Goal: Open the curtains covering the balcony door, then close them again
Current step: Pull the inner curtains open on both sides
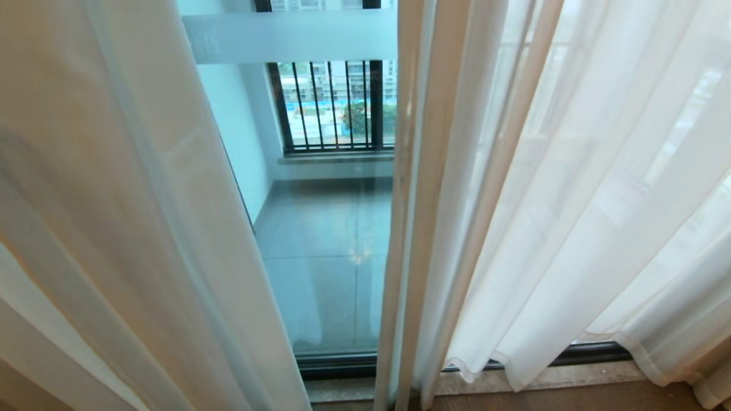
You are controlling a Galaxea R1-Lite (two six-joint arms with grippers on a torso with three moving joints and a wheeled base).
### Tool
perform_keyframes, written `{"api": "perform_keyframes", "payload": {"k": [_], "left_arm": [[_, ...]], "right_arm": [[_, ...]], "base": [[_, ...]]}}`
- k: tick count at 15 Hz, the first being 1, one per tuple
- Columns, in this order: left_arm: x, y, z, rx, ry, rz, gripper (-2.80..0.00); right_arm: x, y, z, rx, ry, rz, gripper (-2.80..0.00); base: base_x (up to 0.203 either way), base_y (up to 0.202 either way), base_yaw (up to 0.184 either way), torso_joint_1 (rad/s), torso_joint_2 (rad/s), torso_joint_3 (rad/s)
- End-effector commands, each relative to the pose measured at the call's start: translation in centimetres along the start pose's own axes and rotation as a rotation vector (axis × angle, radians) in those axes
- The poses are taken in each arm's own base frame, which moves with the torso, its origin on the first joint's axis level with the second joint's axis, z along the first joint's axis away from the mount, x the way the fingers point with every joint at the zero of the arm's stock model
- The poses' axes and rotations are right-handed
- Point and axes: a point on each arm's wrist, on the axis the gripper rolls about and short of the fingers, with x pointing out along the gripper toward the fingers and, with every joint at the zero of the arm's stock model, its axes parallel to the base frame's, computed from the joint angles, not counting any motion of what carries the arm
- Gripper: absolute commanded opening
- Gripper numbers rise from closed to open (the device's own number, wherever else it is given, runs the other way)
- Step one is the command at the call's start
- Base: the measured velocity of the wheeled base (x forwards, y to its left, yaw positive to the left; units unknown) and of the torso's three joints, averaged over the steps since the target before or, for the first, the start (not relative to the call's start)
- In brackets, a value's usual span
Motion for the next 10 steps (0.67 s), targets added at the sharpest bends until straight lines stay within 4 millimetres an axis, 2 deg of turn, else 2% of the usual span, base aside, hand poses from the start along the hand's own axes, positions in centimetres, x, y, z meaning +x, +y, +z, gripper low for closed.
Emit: {"api": "perform_keyframes", "payload": {"k": [1,10], "left_arm": [[0.25,0.23,-0.11,-0.002,0.006,0.008,-2.80],[0.36,0.28,-0.21,-0.015,0.010,0.009,-2.80]], "right_arm": [[0.00,0.00,0.01,-0.001,-0.001,0.001,-2.80],[0.00,0.00,0.01,-0.001,-0.001,0.001,-2.80]], "base": [[0.000,0.190,0.001,0.010,0.00,-0.005],[0.000,0.190,0.001,0.003,0.00,0.003]]}}
